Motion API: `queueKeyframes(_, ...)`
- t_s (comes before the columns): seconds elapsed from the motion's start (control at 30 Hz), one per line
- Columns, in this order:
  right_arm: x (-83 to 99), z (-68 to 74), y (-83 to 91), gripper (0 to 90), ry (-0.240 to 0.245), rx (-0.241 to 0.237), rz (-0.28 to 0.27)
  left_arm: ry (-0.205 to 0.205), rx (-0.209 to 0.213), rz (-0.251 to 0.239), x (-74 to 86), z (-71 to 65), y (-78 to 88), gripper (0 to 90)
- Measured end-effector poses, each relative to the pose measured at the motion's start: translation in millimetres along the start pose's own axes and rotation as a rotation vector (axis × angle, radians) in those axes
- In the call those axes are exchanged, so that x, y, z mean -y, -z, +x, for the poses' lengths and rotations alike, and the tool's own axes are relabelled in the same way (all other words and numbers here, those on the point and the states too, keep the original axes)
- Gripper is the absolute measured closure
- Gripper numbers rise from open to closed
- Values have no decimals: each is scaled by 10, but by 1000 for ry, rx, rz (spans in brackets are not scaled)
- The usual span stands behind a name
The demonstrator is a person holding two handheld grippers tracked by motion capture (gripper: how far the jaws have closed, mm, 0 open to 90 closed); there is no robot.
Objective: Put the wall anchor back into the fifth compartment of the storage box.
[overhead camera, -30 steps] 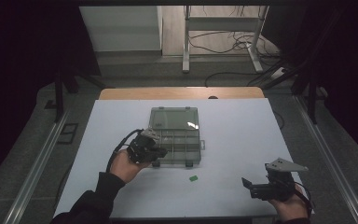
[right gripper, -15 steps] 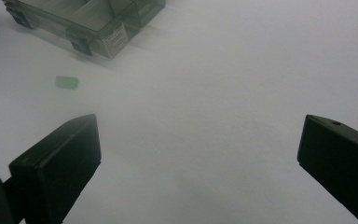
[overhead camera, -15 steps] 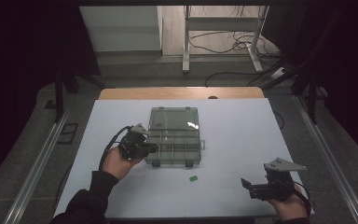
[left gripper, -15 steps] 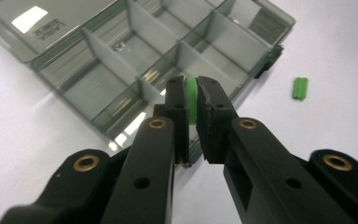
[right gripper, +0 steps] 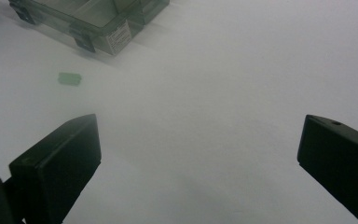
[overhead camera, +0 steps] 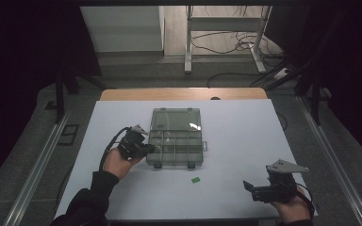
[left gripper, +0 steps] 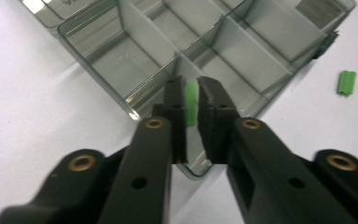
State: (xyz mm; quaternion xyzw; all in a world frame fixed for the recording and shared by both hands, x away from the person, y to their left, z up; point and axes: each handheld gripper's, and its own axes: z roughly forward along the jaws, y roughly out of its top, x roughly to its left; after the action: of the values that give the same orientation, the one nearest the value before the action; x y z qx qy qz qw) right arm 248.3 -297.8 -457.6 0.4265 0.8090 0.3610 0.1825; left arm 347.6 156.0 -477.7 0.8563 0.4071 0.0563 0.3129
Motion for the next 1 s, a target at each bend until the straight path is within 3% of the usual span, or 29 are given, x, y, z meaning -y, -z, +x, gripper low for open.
queueKeyframes(0.33,1,-1,3,0,-1,0,-3,-9,7,-31,-30,-70,57,648)
queueKeyframes(0.5,1,-2,3,0,0,0,-4,-43,-5,-52,-32,-134,58,470)
queueKeyframes(0.7,0,0,5,0,2,-1,-2,-53,12,-56,-30,-173,17,227)
queueKeyframes(1.0,1,2,2,0,5,-2,-3,-88,36,-29,-70,-345,-32,73)
